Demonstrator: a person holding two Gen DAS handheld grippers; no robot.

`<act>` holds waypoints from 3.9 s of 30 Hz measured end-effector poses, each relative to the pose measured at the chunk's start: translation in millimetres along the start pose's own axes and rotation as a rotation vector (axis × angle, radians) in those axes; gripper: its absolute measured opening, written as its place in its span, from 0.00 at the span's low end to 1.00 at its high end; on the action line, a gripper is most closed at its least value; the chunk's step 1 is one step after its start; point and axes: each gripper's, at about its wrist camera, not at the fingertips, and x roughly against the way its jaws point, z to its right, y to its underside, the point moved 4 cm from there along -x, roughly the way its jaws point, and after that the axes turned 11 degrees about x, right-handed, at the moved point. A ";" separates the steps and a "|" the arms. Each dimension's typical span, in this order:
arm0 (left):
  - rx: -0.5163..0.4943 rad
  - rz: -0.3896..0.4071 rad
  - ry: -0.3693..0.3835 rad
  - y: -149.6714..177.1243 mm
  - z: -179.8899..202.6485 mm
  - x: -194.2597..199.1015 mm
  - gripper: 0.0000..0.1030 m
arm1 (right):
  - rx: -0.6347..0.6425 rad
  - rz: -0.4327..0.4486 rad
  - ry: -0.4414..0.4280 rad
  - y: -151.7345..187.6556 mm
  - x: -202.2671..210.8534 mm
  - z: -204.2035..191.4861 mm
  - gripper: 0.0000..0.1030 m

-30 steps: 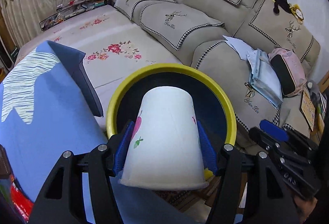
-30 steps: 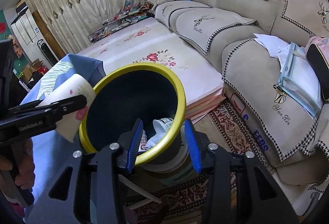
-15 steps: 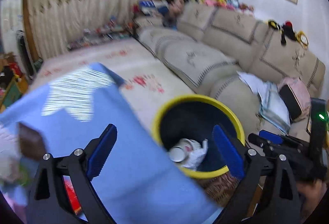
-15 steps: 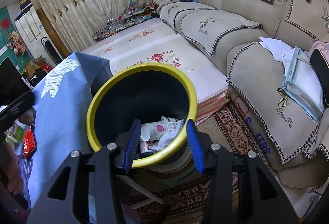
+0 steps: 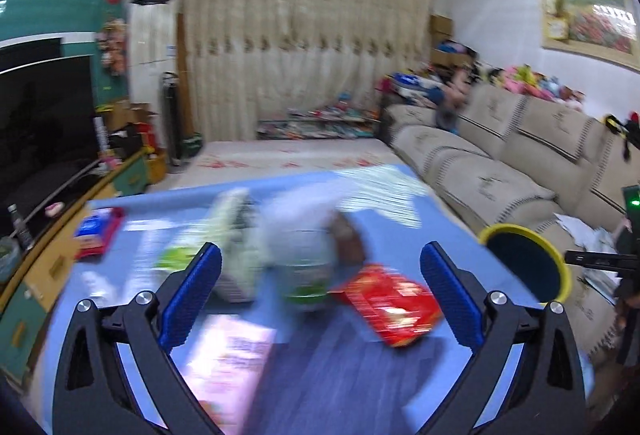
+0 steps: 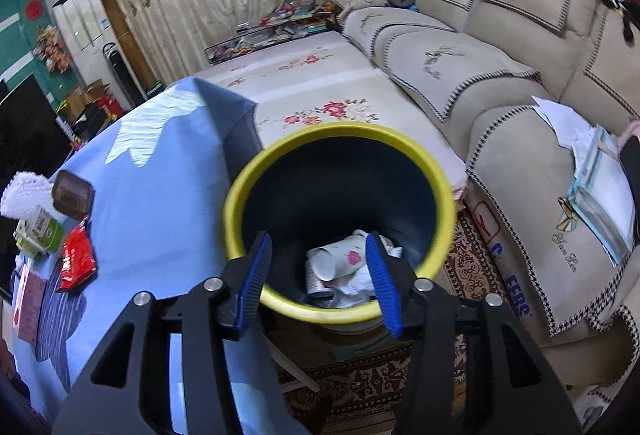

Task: Collect trash
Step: 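Move the left gripper back toward the table, then grasp the red snack wrapper on the table with the right gripper, then carry the red wrapper into the bin and open the right gripper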

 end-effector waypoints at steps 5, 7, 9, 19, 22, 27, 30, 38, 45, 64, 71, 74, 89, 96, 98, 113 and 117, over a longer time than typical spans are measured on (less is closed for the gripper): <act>0.086 0.052 -0.124 -11.9 -77.0 8.4 0.95 | 0.071 -0.015 -0.044 -7.0 -1.7 -41.3 0.47; 0.120 0.086 -0.173 -15.6 -103.6 12.6 0.95 | 0.102 -0.019 -0.071 -10.0 -3.4 -59.3 0.48; 0.169 0.104 -0.198 -18.5 -123.6 14.9 0.95 | 0.135 -0.025 -0.106 -12.6 -6.0 -79.3 0.49; 0.377 0.104 -0.262 -21.7 -189.5 15.3 0.95 | 0.314 -0.068 -0.315 -24.4 -24.0 -183.5 0.59; 0.400 0.099 -0.266 -21.0 -196.2 12.3 0.95 | 0.381 -0.090 -0.359 -25.6 -30.0 -217.6 0.59; 0.392 0.084 -0.266 -18.1 -192.0 7.2 0.95 | 0.493 -0.142 -0.399 -26.8 -42.4 -267.1 0.68; 0.377 0.083 -0.267 -16.9 -183.1 7.6 0.95 | 0.532 -0.176 -0.387 -26.2 -52.8 -282.1 0.78; 0.363 0.067 -0.252 -16.2 -171.5 3.1 0.95 | 0.595 -0.231 -0.325 -18.1 -73.9 -298.6 0.79; 0.356 0.063 -0.249 -13.3 -166.0 1.5 0.95 | 0.641 -0.212 -0.283 -10.4 -75.3 -305.8 0.74; 0.345 0.055 -0.249 -10.6 -160.2 1.0 0.95 | 0.541 -0.165 -0.351 -15.7 -55.8 -282.7 0.24; 0.345 0.052 -0.247 -10.1 -159.9 1.2 0.95 | 0.522 -0.136 -0.344 -18.2 -42.5 -276.2 0.24; 0.342 0.051 -0.246 -10.2 -159.5 0.7 0.95 | 0.507 -0.122 -0.334 -22.2 -38.0 -267.1 0.24; 0.326 0.034 -0.247 -9.6 -157.3 -4.0 0.95 | 0.355 -0.107 -0.225 -39.3 -40.7 -178.8 0.25; 0.317 0.032 -0.243 -8.8 -155.3 -6.4 0.95 | 0.213 -0.104 -0.096 -46.0 -51.2 -103.6 0.26; 0.311 0.031 -0.242 -8.5 -153.9 -7.0 0.95 | 0.159 -0.113 -0.047 -45.6 -58.3 -75.2 0.26; 0.287 0.032 -0.229 -8.3 -146.3 -6.1 0.95 | -0.023 -0.176 0.081 -25.3 -94.4 9.6 0.59; 0.281 0.028 -0.229 -7.8 -144.6 -6.4 0.95 | -0.016 -0.165 0.097 -25.3 -89.2 8.7 0.62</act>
